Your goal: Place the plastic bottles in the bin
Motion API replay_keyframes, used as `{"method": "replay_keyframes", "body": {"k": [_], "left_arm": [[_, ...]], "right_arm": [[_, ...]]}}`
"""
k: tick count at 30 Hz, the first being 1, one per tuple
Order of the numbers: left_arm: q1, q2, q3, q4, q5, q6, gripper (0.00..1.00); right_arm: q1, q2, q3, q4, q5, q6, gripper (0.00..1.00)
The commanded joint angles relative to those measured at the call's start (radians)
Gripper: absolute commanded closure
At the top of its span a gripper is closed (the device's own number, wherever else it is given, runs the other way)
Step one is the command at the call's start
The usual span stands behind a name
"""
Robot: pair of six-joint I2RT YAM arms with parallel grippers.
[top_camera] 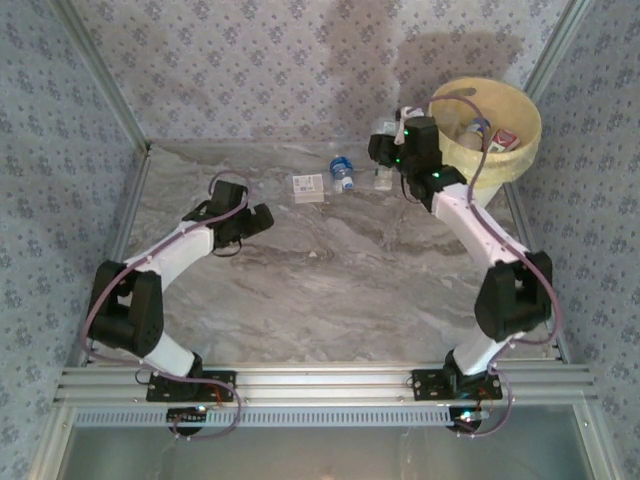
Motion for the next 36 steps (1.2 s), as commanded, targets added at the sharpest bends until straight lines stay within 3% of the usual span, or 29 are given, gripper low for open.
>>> {"method": "replay_keyframes", "body": {"k": [1, 6, 10, 17, 23, 31, 36], "left_arm": [[0.005, -0.071, 0.010, 0.015, 0.023, -0.015, 0.02], [0.006, -0.116, -0.006, 0.023, 0.008, -0.018, 0.02], [0.005, -0.126, -0.012, 0.029, 0.000, -0.029, 0.02], [0.006, -0.125, -0.011, 0.031, 0.004, -0.038, 0.02], [0.006, -0.145, -0.028, 0.032, -0.004, -0.046, 0.02], [0.004, -0.149, -0.034, 0.026, -0.010, -0.051, 0.02], [0.006, -0.148, -0.032, 0.017, -0.019, -0.051, 0.02]], "right_arm": [[0.000, -0.099, -0.021, 0.013, -0.002, -0.060, 0.61], [-0.033, -0.209, -0.019, 0.006, 0.049, -0.110, 0.61], [-0.115, -0.242, 0.015, -0.009, 0.142, -0.143, 0.61], [-0.369, -0.170, 0.158, -0.047, 0.163, -0.062, 0.61], [-0.508, -0.068, 0.190, -0.017, 0.154, 0.000, 0.61], [-0.540, 0.069, 0.221, 0.120, 0.187, -0.052, 0.59], [-0.540, 0.122, 0.272, 0.042, 0.250, -0.058, 0.54]]}}
